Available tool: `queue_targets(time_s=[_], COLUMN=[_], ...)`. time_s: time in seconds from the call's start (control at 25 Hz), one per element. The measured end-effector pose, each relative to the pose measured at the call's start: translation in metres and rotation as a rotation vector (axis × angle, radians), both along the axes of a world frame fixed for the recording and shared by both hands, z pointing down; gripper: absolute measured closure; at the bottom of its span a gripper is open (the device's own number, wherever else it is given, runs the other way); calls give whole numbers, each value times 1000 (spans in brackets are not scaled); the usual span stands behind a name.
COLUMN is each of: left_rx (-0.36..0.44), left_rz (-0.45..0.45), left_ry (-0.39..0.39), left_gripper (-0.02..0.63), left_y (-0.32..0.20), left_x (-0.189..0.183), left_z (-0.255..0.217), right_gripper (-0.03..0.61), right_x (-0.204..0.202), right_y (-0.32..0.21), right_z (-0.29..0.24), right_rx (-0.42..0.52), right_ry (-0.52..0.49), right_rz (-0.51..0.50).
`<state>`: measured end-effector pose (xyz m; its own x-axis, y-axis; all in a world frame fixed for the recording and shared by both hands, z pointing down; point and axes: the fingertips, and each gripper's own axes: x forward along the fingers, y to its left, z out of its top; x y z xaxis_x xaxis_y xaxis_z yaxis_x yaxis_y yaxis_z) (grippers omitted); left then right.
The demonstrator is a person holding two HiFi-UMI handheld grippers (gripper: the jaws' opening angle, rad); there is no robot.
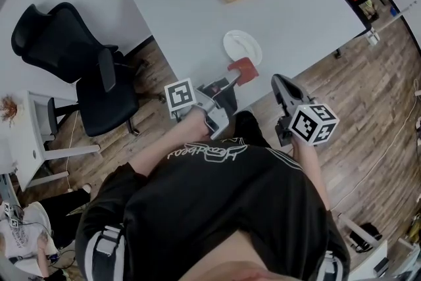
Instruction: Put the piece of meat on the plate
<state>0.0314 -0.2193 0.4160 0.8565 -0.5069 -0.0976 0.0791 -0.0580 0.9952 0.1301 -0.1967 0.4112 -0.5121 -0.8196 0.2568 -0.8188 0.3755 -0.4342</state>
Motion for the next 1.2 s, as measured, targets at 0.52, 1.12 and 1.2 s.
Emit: queue_targets(time_s=[0.52,1.12,1.2], left_rx=[3,-77,-94], left_rz=[-74,-133,-138], left_ry=[-10,-41,-44], left_gripper=[528,528,528], left_y=[-62,-118,-119], left_x=[10,22,22], left_z=[-7,25,32], right_gripper=[565,565,565], right_x=[9,21,22], right_y=[-74,-141,-143], right_z=[-13,6,11], right_rx=[9,-49,-62], right_ry=[10,9,10], right_rz=[-88,-152,-156])
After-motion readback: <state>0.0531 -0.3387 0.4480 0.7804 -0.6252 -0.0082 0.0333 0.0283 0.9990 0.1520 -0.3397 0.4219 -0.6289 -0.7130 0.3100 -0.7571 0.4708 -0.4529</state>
